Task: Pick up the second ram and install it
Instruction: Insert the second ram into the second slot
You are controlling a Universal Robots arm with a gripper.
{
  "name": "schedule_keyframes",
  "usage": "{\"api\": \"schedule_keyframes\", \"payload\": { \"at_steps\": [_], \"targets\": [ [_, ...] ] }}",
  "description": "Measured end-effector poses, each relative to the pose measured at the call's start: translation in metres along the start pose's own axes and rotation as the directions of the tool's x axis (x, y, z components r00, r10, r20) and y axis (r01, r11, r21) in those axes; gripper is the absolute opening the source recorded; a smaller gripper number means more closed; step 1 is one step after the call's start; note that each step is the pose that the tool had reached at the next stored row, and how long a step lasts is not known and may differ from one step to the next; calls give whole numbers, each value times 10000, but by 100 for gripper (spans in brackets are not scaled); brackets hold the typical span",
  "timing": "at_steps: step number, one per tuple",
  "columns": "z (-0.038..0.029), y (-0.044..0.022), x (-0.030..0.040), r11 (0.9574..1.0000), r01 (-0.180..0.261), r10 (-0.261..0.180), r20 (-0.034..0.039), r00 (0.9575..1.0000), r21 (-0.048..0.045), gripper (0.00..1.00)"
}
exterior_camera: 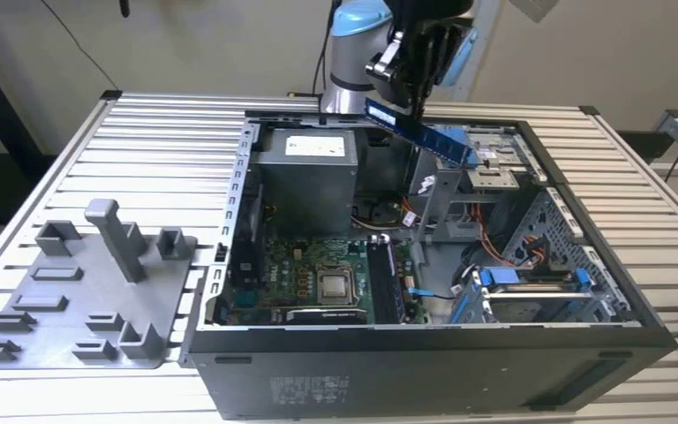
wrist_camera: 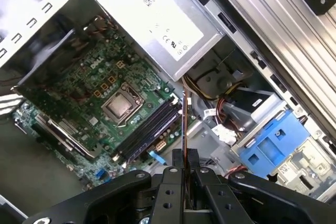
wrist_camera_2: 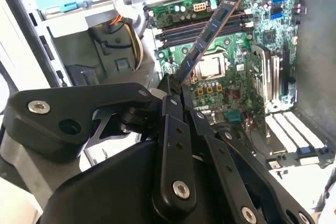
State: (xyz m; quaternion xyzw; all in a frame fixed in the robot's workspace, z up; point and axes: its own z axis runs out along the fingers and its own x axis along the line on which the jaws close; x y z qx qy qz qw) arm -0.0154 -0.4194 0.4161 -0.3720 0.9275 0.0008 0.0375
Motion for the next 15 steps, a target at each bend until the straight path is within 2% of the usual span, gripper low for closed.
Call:
{"api": "schedule_keyframes", "payload": {
  "at_steps": [4, 7, 11, 15],
  "targets": [
    [1, 0, 0, 9979, -653, 653, -15, 9979, 46, 14],
    [1, 0, 0, 9933, -1152, 1152, -25, 9933, 83, 14],
    [2, 0, 0, 9831, -1826, 1827, -36, 9832, 133, 14],
    [3, 0, 0, 9687, -2475, 2476, -43, 9689, 183, 14]
  ]
}}
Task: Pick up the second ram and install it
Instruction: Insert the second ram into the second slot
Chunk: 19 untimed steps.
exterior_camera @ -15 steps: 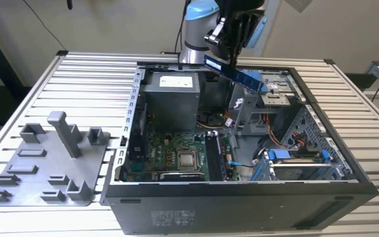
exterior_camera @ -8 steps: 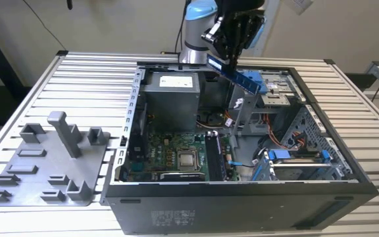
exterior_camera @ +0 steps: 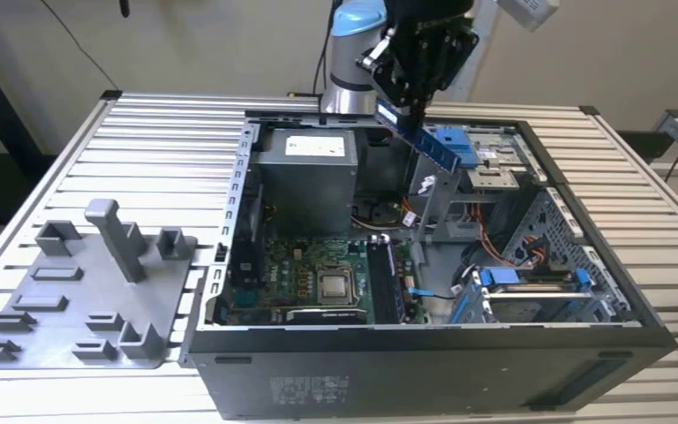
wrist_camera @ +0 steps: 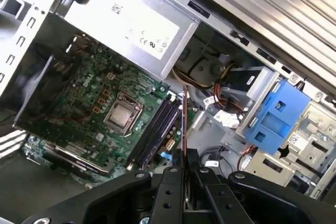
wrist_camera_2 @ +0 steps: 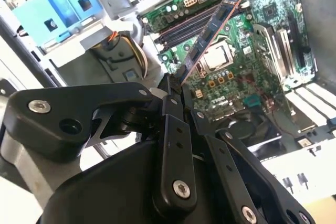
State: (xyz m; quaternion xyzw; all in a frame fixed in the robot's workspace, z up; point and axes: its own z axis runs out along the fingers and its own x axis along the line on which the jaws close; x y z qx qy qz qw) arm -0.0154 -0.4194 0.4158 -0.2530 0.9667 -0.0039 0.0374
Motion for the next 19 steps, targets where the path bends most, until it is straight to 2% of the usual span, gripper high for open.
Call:
{"api": "schedule_keyframes", "payload": {
  "at_steps": [4, 8, 12, 19],
  "targets": [
    [1, 0, 0, 9980, -633, 633, -15, 9980, 45, 14],
    [3, 0, 0, 9919, -1268, 1269, -28, 9919, 91, 14],
    [5, 0, 0, 9819, -1890, 1891, -37, 9820, 137, 14],
    [15, 1, 1, 9601, -2790, 2792, -54, 9602, 205, 14]
  ]
}}
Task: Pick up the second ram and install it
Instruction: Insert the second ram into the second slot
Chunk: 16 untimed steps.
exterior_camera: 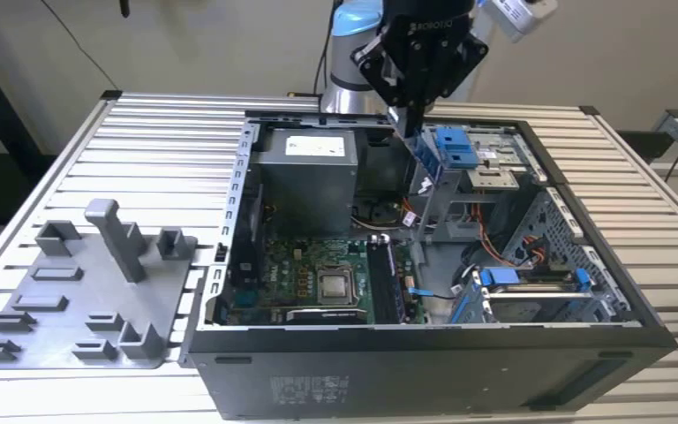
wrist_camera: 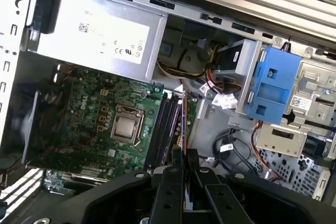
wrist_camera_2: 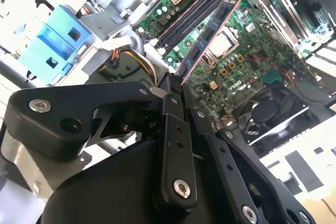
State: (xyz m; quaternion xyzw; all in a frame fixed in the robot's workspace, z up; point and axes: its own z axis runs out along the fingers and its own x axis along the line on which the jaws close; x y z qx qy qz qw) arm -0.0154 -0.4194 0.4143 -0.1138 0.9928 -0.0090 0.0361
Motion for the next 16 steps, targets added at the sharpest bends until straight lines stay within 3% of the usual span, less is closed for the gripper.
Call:
{"api": "schedule_keyframes", "payload": {
  "at_steps": [10, 13, 16],
  "targets": [
    [17, 1, 1, 9971, -764, 765, -100, 9970, 37, 14],
    [21, 1, 1, 9915, -1301, 1302, -111, 9914, 77, 14],
    [26, 1, 1, 9833, -1817, 1819, -119, 9833, 114, 14]
  ]
}}
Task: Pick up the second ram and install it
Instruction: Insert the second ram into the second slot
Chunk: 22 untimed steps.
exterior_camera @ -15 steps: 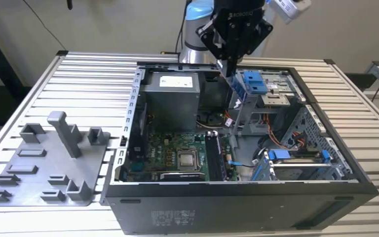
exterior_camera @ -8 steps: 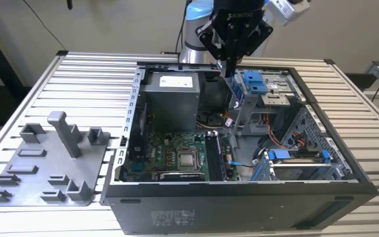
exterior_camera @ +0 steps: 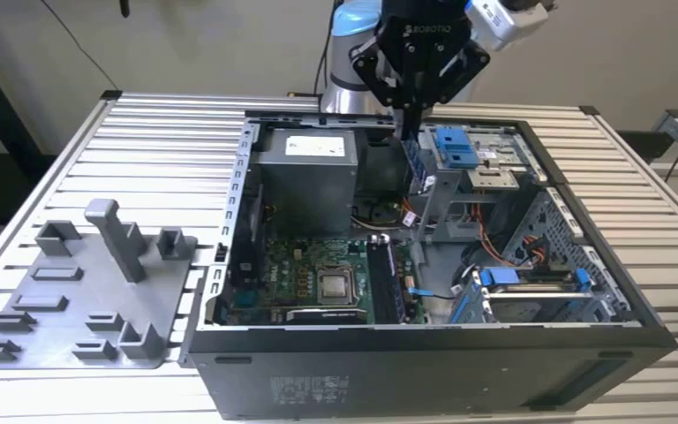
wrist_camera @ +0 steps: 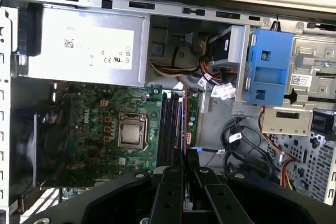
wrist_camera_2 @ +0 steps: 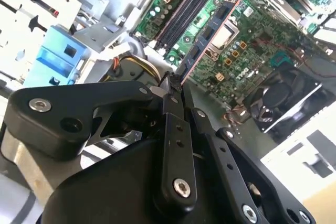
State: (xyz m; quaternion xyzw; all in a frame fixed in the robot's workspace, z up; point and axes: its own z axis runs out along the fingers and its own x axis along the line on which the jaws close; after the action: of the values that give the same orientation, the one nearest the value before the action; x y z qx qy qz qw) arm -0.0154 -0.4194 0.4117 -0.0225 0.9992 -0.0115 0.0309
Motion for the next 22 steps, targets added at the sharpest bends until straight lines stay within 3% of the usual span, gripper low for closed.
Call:
{"api": "schedule_keyframes", "payload": {
  "at_steps": [5, 15, 22],
  "targets": [
    [5, 0, -1, 9987, -503, 504, -32, 9987, 33, 14],
    [13, -3, -74, 9983, -573, 574, -365, 9977, 41, 14],
    [17, -4, -89, 9958, -916, 918, -405, 9950, 62, 14]
  ]
}}
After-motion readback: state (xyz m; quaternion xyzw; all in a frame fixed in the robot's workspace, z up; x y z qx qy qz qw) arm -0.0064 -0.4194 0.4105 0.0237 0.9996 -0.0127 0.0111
